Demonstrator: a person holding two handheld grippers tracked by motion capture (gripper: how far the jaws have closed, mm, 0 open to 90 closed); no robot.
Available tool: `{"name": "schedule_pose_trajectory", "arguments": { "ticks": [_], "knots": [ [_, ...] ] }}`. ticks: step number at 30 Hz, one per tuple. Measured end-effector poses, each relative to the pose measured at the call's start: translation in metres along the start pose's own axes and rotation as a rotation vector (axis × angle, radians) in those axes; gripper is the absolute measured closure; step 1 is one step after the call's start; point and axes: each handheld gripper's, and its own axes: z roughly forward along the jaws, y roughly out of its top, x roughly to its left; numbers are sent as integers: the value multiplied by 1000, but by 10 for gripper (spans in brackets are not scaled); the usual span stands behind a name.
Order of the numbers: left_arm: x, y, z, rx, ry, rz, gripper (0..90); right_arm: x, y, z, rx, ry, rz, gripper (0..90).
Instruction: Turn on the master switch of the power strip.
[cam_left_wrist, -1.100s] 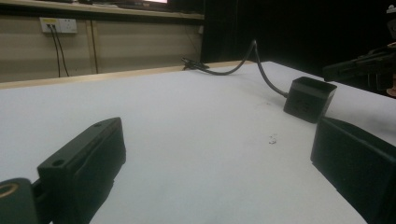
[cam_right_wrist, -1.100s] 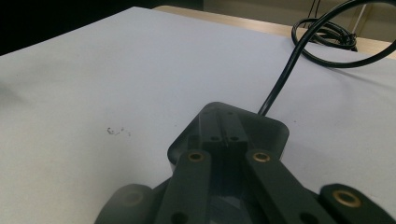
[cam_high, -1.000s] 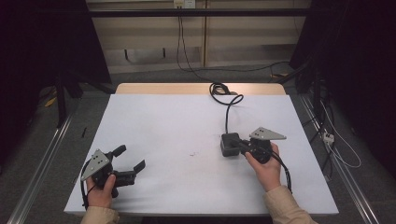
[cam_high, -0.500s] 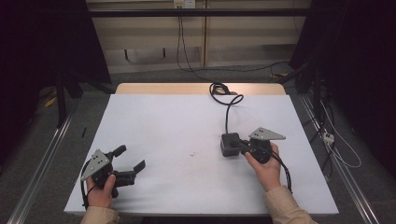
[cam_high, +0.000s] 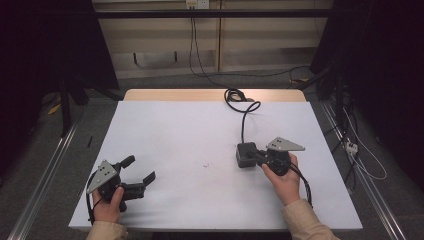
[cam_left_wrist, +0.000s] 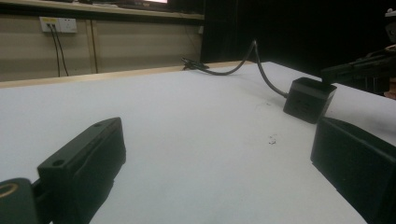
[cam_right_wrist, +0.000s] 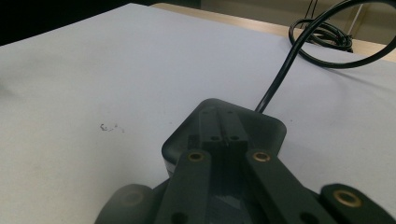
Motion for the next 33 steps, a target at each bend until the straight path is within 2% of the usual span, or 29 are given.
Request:
{"name": "schedule_pose_trajectory", "arguments": {
  "ticks": [6, 10, 33],
  "knots": [
    [0, 0, 0, -2, -1, -1, 29, 0, -1, 0, -2, -2, 2, 900],
    [0, 0, 0, -3, -1, -2, 28, 1, -1, 0, -2, -10, -22, 900],
    [-1, 0, 0, -3, 1, -2, 29, 3, -2, 1, 4, -18, -11, 900]
  ]
}}
